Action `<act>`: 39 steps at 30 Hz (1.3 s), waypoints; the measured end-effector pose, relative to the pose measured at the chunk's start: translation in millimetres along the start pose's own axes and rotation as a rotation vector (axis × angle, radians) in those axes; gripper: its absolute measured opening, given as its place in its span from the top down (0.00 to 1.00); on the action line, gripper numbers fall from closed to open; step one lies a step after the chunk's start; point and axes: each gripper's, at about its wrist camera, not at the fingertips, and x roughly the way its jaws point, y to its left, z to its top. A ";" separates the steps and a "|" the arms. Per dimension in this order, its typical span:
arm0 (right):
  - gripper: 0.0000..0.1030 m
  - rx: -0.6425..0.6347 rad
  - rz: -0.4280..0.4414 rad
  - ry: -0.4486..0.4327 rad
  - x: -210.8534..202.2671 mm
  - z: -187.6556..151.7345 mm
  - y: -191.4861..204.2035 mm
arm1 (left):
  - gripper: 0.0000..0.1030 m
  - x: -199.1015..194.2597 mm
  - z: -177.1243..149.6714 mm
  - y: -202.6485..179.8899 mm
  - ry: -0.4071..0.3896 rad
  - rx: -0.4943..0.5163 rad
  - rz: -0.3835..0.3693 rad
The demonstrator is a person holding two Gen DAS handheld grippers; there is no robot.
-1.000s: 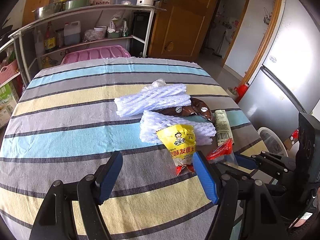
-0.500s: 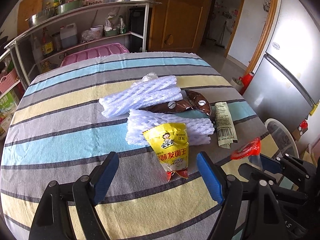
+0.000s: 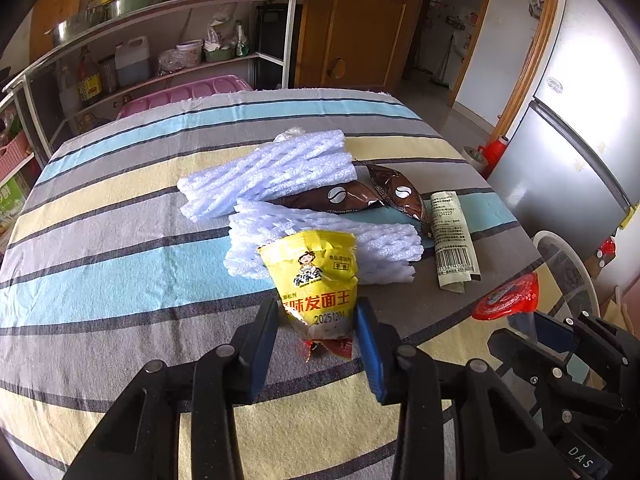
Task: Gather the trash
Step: 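Grasp the yellow snack bag with the left tool while the right tool grasps a clear cup, then carry the yellow bag and clear cup in both tools over the white bin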
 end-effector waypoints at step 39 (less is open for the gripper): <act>0.71 0.081 -0.082 -0.104 -55.4 -14.7 -20.3 | 0.72 -53.6 -7.6 -50.7 -0.116 0.147 -0.078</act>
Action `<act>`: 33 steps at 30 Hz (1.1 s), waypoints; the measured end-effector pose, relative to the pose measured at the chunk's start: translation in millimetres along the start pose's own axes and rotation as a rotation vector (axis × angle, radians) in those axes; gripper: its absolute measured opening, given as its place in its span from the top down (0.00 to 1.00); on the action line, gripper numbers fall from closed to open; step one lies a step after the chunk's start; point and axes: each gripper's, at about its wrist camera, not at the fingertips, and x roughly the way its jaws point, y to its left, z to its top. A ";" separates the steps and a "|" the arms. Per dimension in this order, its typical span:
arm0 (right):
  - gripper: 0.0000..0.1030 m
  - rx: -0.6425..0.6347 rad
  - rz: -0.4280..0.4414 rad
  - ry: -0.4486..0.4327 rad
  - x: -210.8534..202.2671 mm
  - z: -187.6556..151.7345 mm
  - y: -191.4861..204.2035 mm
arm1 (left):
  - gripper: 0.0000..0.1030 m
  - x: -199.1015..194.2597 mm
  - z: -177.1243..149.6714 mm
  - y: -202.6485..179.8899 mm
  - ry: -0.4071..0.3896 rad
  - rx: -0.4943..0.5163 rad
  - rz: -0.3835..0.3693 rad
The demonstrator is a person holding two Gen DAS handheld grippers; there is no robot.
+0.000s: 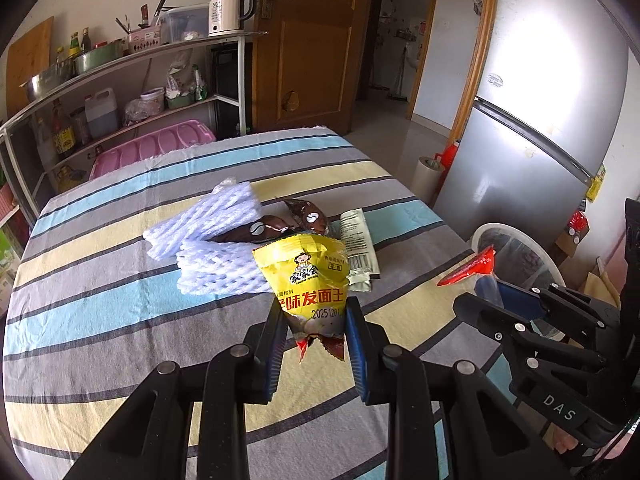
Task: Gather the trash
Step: 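Carry the yellow bag and clear cup in both tools over the white bin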
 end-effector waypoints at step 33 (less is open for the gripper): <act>0.71 0.267 -0.372 -0.048 -87.0 -40.3 -167.9 | 0.72 65.0 22.4 -206.7 0.046 0.320 -0.262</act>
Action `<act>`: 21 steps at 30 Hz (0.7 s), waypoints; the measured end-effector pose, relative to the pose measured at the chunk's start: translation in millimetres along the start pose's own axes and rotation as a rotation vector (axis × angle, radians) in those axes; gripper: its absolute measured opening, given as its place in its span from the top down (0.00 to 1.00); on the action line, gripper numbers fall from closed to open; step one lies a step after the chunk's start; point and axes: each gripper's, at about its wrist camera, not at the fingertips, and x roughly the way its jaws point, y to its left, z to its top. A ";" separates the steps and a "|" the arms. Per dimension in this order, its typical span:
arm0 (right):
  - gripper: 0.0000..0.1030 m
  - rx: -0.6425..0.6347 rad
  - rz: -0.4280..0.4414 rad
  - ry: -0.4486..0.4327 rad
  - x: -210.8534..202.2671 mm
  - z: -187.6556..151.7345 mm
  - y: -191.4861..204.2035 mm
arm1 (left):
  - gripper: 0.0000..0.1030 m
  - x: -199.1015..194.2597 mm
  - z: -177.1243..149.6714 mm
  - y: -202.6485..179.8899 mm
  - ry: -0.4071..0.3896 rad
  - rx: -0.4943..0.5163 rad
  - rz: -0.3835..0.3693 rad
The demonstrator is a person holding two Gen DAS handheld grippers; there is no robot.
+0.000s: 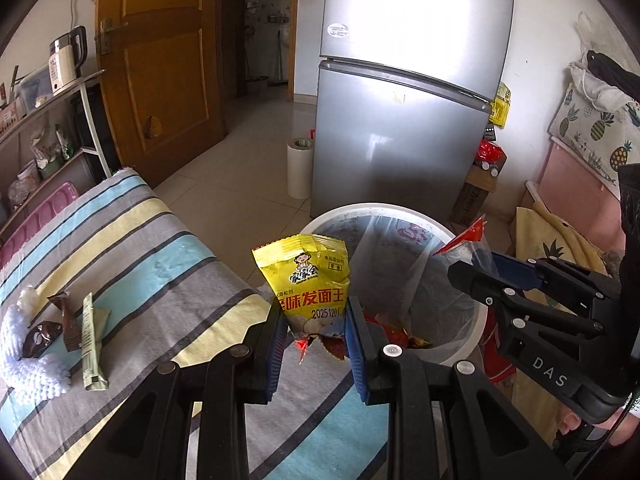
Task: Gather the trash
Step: 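Carry the yellow bag and clear cup in both tools over the white bin, then open both tools to drop the yellow bag and cup into the bin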
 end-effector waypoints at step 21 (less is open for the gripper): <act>0.52 0.046 -0.100 0.085 37.1 -9.4 -32.6 | 0.52 32.8 7.4 -6.2 0.047 -0.010 0.008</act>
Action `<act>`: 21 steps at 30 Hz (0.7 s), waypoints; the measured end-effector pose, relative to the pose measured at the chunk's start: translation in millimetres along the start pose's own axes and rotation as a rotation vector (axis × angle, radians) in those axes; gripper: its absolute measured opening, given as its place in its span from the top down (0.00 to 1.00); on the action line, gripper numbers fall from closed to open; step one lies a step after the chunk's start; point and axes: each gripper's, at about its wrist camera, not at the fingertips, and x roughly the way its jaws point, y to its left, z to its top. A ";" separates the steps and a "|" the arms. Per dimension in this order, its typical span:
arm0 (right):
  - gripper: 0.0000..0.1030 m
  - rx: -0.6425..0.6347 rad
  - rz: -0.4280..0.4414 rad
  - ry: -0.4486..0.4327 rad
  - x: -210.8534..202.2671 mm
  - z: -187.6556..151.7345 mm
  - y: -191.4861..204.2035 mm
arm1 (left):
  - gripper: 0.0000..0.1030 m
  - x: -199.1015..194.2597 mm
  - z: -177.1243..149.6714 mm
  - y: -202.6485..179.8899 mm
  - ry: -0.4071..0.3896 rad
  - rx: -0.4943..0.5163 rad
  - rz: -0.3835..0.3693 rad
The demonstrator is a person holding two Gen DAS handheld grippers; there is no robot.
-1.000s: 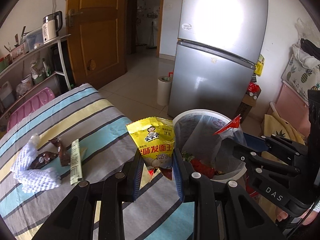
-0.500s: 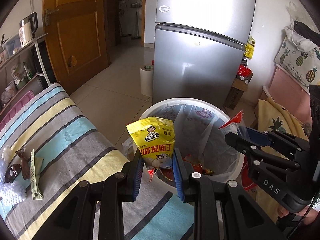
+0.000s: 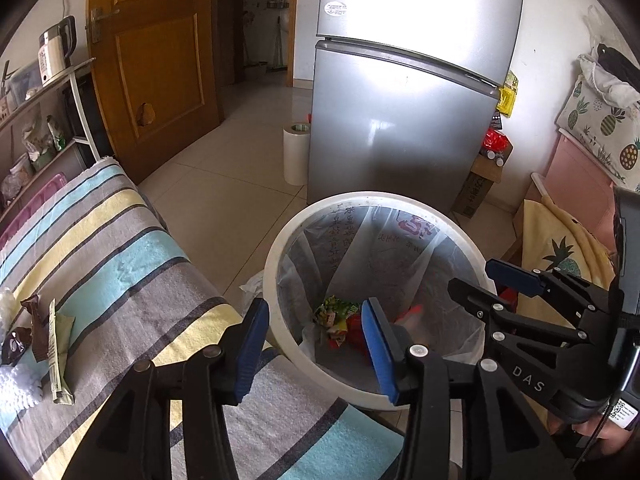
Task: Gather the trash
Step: 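Open both tools to drop the yellow bag and cup into the bin, then move both tools back over the table toward the remaining trash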
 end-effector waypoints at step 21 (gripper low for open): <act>0.52 -0.029 0.036 -0.066 -29.0 4.7 34.7 | 0.50 -50.1 -10.5 37.3 -0.078 -0.080 0.065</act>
